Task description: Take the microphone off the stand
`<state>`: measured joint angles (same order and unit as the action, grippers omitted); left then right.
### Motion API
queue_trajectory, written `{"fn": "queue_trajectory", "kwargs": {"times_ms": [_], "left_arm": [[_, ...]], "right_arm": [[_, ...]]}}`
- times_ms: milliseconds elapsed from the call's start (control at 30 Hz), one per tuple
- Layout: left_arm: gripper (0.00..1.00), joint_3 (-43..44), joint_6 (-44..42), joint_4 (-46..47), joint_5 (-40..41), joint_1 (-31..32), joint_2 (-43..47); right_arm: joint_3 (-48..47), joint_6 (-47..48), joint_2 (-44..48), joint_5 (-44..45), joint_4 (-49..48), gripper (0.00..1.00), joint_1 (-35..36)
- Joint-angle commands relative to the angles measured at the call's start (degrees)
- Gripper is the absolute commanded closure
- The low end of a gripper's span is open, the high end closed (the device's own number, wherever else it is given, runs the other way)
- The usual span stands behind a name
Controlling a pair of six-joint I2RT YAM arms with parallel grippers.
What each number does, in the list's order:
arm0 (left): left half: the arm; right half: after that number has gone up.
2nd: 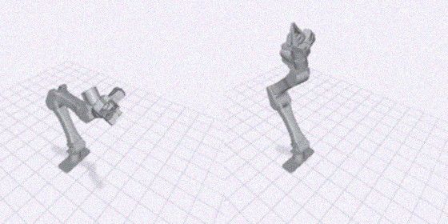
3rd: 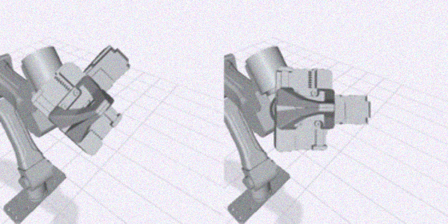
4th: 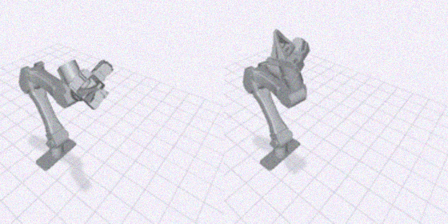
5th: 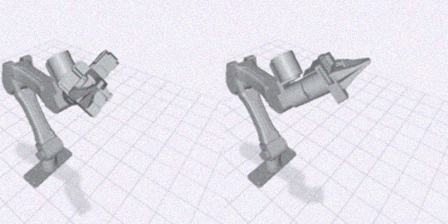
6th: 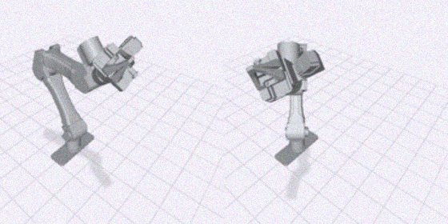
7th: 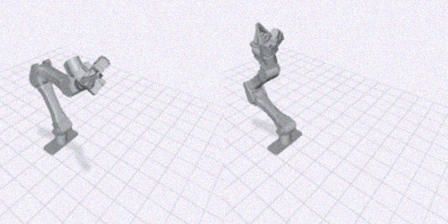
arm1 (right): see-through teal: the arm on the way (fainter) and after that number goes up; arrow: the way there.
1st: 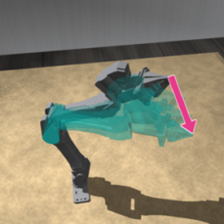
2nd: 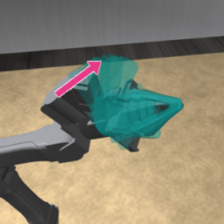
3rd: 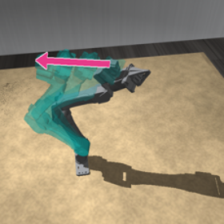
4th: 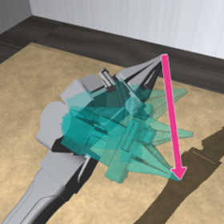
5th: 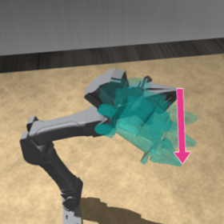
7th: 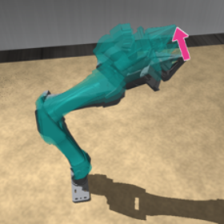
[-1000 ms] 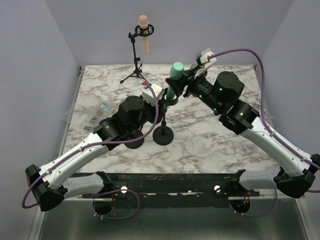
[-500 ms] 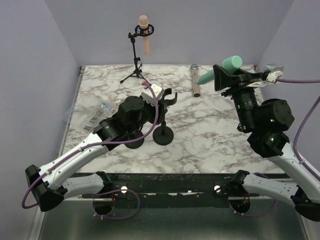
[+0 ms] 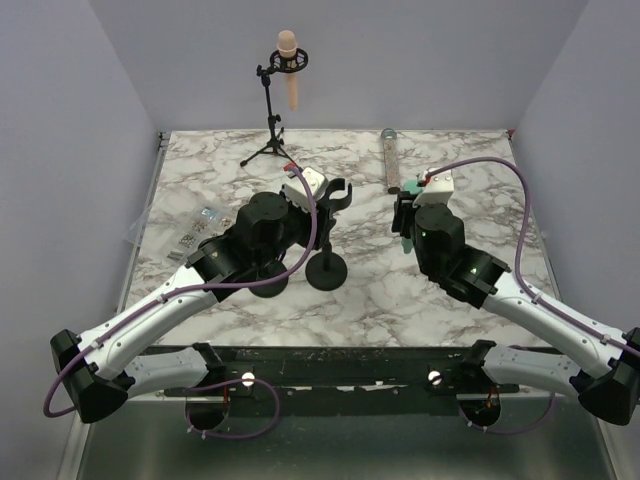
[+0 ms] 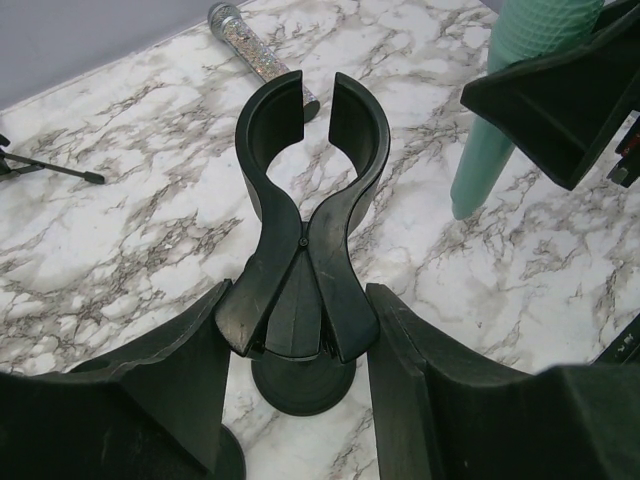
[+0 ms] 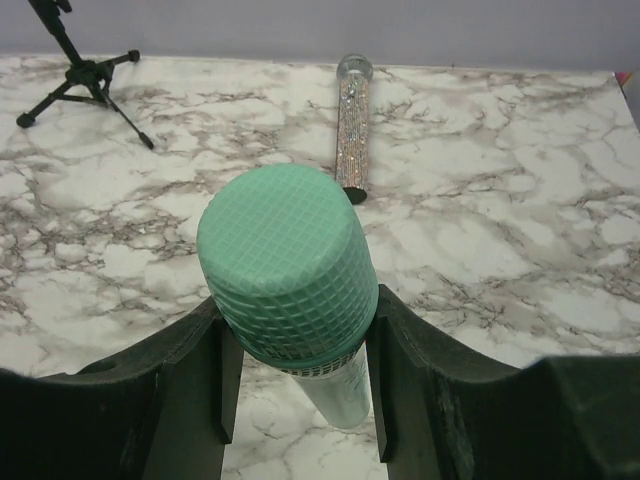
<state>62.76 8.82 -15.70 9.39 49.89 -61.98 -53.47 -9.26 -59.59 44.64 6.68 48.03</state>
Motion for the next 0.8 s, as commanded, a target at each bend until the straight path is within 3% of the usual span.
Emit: {"fn": "queue_trajectory", "kwargs": {"times_ms": [0,100,267,300,400,467,767], "left_arm": [[0.88,-0.1,-0.2,-1.0,0.1,-0.1,0.8],[0.87,0.1,-0.1,-1.0,0.4,-0.1,0.8],[0.73,0.1,-0.1,-0.7,0.3,-0.1,1.0],[0.67,0.1,-0.1,-0.9,0.2,-0.1,1.0],[0.33,0.0,0.2,-1.2,-0.4,-0.1,1.8],[0.22,-0.4,0.3,-0.5,-0.9,-0.1,2.7],[0.10,0.9,0.8,-0.8,-2.0,-0.1,6.3]], "right_arm": [[0.3,-5.6,0.3,2.2,3.3,0.99,0.2],[-0.1,-5.3,-0.3,2.7,3.5,0.99,0.1],[-0.8,-5.1,-0.8,3.1,3.5,0.99,0.2],[-0.8,-5.0,-1.0,3.1,3.3,0.99,0.2],[-0.7,-5.1,-1.0,3.0,3.3,0.99,0.2],[-0.6,-5.3,-0.9,2.9,3.3,0.99,0.1],[-0.2,-5.7,-1.1,3.3,3.9,0.99,0.2]]}}
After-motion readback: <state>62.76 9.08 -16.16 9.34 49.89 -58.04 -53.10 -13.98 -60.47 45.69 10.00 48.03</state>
